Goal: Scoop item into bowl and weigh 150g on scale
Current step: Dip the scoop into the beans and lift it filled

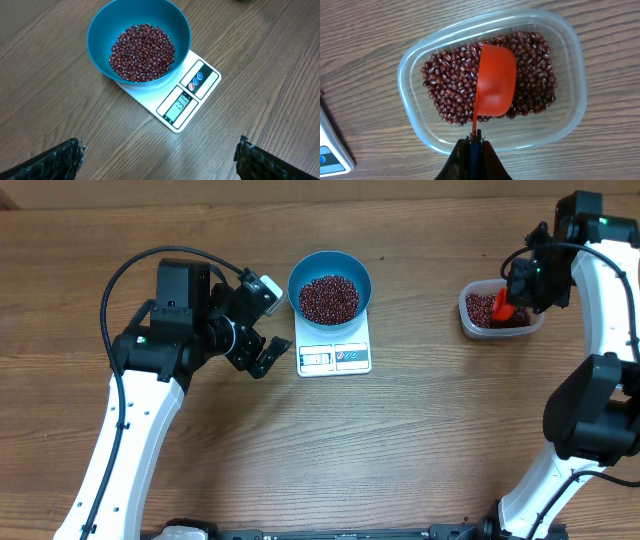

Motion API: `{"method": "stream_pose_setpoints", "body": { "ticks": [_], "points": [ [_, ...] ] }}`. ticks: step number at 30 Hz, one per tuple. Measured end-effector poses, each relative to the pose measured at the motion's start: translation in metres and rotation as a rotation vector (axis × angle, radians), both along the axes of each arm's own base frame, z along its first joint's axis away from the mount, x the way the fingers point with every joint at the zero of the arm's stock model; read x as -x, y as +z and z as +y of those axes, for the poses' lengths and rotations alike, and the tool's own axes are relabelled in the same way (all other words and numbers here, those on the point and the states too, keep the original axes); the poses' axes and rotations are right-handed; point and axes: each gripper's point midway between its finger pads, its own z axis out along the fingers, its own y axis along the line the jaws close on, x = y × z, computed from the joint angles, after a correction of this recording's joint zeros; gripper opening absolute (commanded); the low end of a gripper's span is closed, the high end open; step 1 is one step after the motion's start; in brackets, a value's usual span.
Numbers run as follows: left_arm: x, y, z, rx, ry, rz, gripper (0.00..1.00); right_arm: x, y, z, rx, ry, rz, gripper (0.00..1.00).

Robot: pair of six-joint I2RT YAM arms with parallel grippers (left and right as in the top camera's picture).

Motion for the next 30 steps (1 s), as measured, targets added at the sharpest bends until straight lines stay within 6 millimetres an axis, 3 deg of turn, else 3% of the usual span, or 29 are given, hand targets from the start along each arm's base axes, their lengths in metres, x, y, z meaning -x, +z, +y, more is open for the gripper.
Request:
{"method": "stream_pose_setpoints", "body": {
  "ticks": [7,23,30],
  "points": [
    [0.0,0.0,0.0,0.0,0.0,0.0,1.0,0.005,-0.011,0.002,-0.009,0.008,0.023,0.04],
    [0.0,0.0,0.0,0.0,0.0,0.0,1.0,0.01,-0.023,0.027,-0.144,0.094,0.024,0.04],
    [0.0,0.0,0.0,0.0,0.0,0.0,1.0,0.008,-0.022,0.032,-0.189,0.095,0.007,0.04]
  ]
}}
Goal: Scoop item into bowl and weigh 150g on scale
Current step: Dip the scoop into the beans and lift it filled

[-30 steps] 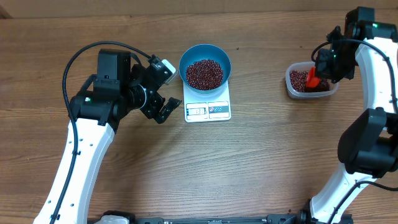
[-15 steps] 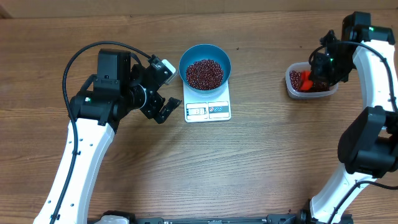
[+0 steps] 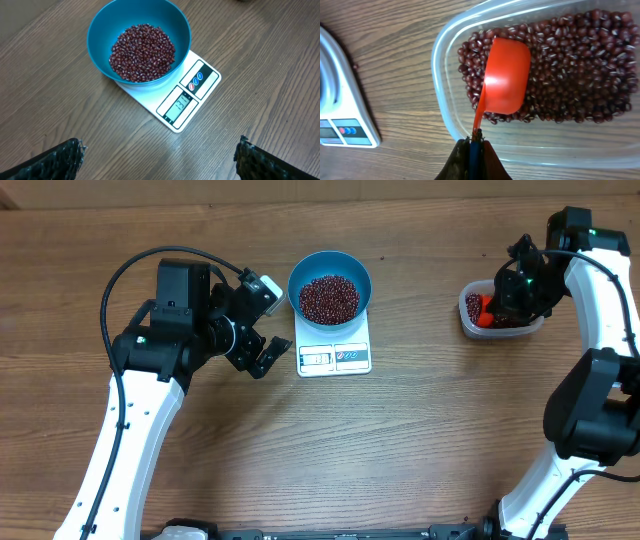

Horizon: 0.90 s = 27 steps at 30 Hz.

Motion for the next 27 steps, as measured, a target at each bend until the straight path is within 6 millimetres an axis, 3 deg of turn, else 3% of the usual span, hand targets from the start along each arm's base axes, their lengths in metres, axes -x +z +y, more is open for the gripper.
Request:
{"method": "stream_pose_setpoints", "body": {
  "ticks": [8,27],
  "points": [
    [0.0,0.0,0.0,0.0,0.0,0.0,1.0,0.002,0.002,-0.004,-0.094,-0.028,-0.014,0.04],
    [0.0,0.0,0.0,0.0,0.0,0.0,0.99,0.012,0.027,-0.046,-0.41,-0.171,-0.107,0.04]
  ]
}}
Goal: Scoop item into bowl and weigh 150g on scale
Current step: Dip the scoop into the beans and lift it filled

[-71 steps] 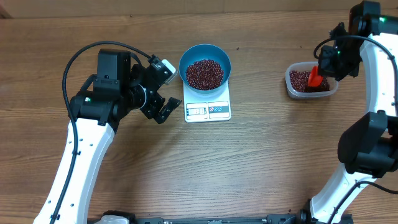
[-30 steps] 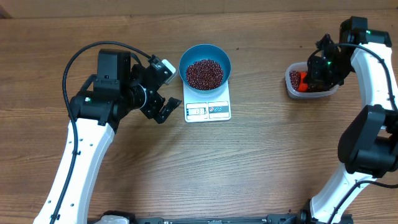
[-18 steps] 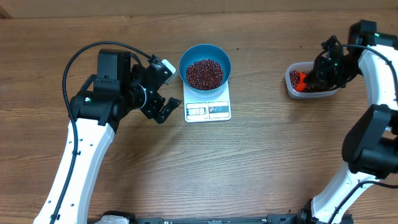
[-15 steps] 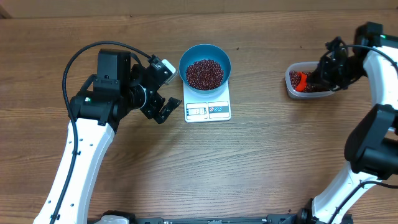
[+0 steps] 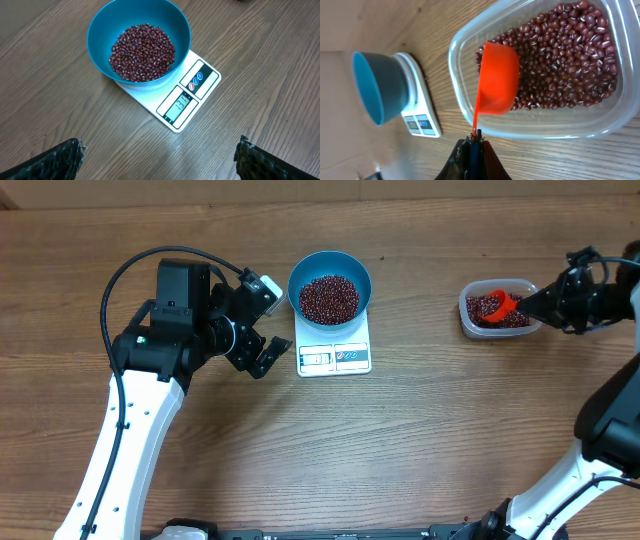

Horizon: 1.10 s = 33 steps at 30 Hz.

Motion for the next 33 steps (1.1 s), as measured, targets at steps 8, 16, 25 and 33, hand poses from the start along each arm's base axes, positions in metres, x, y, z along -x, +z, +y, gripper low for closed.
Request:
{"method": "stream_pose_setpoints", "body": {
  "ticks": [8,16,25,33],
  "points": [
    [0.0,0.0,0.0,0.0,0.0,0.0,0.99,0.003,0.008,-0.005,-0.062,-0.014,-0.03,0.04],
    [0.0,0.0,0.0,0.0,0.0,0.0,1.0,0.007,0.016,-0.01,-0.116,-0.03,-0.061,0.04],
    [0.0,0.0,0.0,0.0,0.0,0.0,0.99,0.013,0.027,-0.013,-0.184,-0.03,-0.105,0.04],
    [0.0,0.0,0.0,0.0,0.0,0.0,0.99,0.017,0.037,-0.004,-0.238,0.006,-0.143,0.04]
  ]
}}
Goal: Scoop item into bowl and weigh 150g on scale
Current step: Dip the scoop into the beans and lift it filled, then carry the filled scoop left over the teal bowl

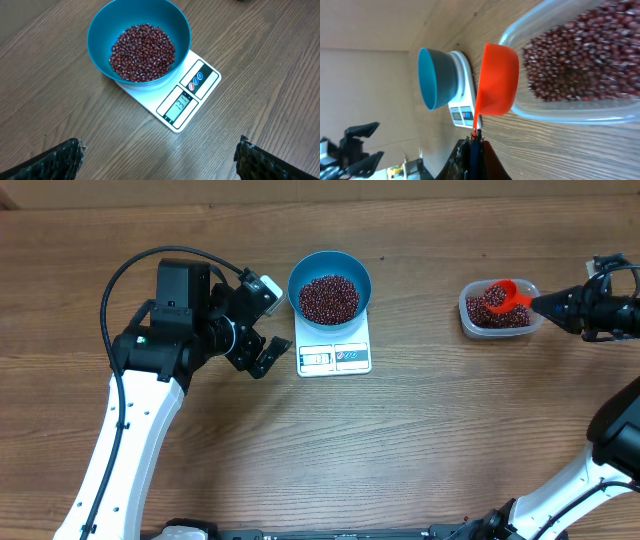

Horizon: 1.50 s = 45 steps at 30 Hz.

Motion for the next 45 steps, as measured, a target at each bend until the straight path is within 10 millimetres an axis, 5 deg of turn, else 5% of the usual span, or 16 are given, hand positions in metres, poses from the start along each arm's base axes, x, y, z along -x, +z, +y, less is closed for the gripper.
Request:
{"method": "stream_pose_setpoints", "body": {
  "ticks": [8,13,34,45],
  "points": [
    [0.0,0.0,0.0,0.0,0.0,0.0,1.0,0.0,0.007,0.009,-0.034,0.021,-0.028,0.04],
    [0.0,0.0,0.0,0.0,0.0,0.0,0.99,-0.003,0.009,0.031,-0.041,0.077,-0.032,0.04],
    [0.0,0.0,0.0,0.0,0.0,0.0,1.0,-0.035,0.062,0.196,0.015,0.418,-0.154,0.04],
    [0.0,0.0,0.0,0.0,0.0,0.0,1.0,-0.038,0.053,0.265,0.104,0.492,-0.148,0.04]
  ]
}}
